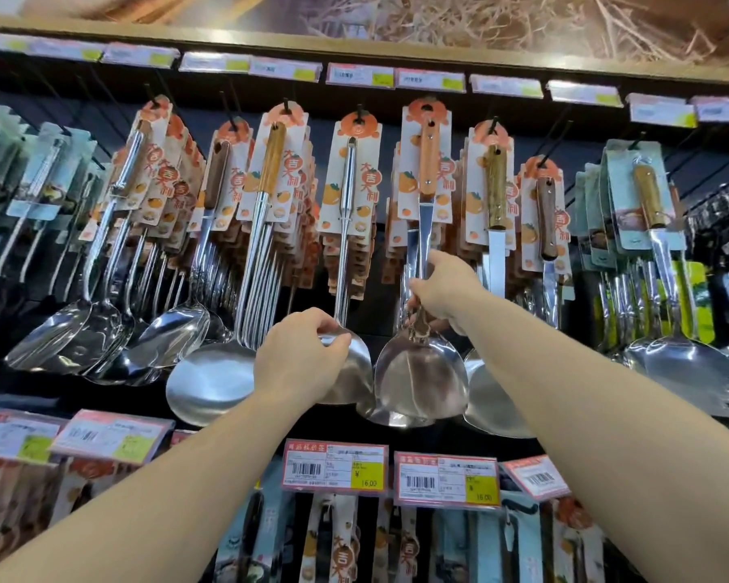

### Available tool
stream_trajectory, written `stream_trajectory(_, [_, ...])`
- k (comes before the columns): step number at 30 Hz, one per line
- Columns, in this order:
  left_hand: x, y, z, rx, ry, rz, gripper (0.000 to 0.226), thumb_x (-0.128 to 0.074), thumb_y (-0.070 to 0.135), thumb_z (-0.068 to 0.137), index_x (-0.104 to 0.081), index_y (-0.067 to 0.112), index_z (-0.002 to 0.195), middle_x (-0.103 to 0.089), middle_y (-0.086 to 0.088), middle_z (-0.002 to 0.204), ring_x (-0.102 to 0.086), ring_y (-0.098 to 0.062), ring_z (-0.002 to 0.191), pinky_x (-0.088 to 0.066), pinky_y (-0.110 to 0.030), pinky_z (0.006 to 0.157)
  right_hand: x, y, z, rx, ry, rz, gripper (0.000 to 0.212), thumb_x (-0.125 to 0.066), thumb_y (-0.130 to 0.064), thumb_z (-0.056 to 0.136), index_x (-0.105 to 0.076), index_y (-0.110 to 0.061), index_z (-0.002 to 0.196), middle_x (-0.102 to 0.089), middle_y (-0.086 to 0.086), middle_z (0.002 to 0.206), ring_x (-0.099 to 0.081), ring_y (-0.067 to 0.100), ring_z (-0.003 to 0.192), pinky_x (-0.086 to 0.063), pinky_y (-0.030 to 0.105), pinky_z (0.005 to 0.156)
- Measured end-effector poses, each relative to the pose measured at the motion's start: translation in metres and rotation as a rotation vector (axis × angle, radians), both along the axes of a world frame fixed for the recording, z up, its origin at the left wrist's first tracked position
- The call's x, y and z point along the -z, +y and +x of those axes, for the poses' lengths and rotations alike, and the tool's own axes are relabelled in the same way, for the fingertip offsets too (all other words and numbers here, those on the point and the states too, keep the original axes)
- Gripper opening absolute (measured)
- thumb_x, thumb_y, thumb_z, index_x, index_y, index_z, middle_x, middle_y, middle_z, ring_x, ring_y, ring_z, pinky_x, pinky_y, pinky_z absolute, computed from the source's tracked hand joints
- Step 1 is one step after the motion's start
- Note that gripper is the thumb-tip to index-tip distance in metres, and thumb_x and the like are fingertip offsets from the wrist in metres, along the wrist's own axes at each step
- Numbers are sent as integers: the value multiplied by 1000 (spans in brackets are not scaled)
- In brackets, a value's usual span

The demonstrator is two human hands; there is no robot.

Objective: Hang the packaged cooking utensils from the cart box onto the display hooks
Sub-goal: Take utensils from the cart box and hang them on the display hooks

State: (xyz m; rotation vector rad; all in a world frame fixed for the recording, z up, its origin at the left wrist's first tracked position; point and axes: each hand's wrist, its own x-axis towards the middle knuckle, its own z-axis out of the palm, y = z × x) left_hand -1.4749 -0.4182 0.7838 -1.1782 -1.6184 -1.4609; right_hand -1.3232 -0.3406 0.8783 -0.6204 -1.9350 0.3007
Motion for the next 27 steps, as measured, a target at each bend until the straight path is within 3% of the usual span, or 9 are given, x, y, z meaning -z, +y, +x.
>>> stream_trajectory(2, [0,0,-1,6,2,2,7,-60,39,85,-62,34,89,-64,15,95,-58,-12,92,-47,-30,75,-3,-1,0,17,-36,9,28,-53,-14,96,-47,-8,123,-58,6,85,-56,17,66,-46,26,53])
stream_trajectory(5, [1,-3,-2,6,2,8,10,-60,39,85,-64,32,91,-63,14,96,-56,-10,92,-42,-28,72,3,0,-3,75,-108,35,33,-54,-11,95,-48,-5,127,-64,13,105,-65,28,91,-54,35,70])
stream_trajectory(7, [1,-5,-4,-7,1,13,10,-60,39,85,-64,32,91,-63,13,96,-54,-11,90,-38,-27,71,8,6,-7,36,-58,-30,23,-55,-9,94,-51,-10,116,-65,15,104,-66,34,98,-55,41,79])
stream_trajectory(10, [2,-8,-8,-9,-3,9,11,-60,40,84,-64,32,91,-64,13,96,-55,-12,90,-39,-28,70,12,9,-10,37,-17,-16,16,-56,-12,94,-52,-16,109,-61,8,100,-62,25,88,-50,36,76])
stream_trajectory(11, [2,-8,-9,-10,-4,5,13,-60,40,84,-64,31,92,-64,13,96,-55,-12,91,-39,-29,70,13,9,-10,46,-20,-3,20,-57,-14,94,-53,-17,114,-62,8,106,-60,23,87,-48,35,77])
stream_trajectory(14, [4,-11,-11,-9,0,1,17,-59,40,84,-65,29,96,-64,11,98,-57,-14,95,-45,-32,74,16,8,-12,88,-21,-9,53,-59,-26,94,-39,-13,141,-51,10,139,-52,30,121,-43,37,96])
stream_trajectory(16, [5,-14,-11,-9,1,0,19,-59,40,84,-65,28,98,-64,10,100,-57,-16,97,-48,-34,79,19,11,-15,115,-1,-4,67,-62,-34,92,-30,-13,146,-44,8,146,-46,30,129,-41,38,100])
stream_trajectory(22, [6,-21,-9,10,29,-14,23,-59,40,83,-65,26,101,-64,6,103,-56,-19,100,-49,-37,83,35,8,-10,163,164,-19,67,-60,-40,91,-29,-20,146,-47,7,144,-49,28,128,-42,41,101])
stream_trajectory(27, [11,-21,9,34,96,-18,19,-59,36,82,-67,24,94,-65,2,99,-57,-23,96,-49,-39,80,54,2,5,212,157,-31,58,-56,-38,93,-34,-20,144,-50,8,140,-49,27,126,-42,40,102])
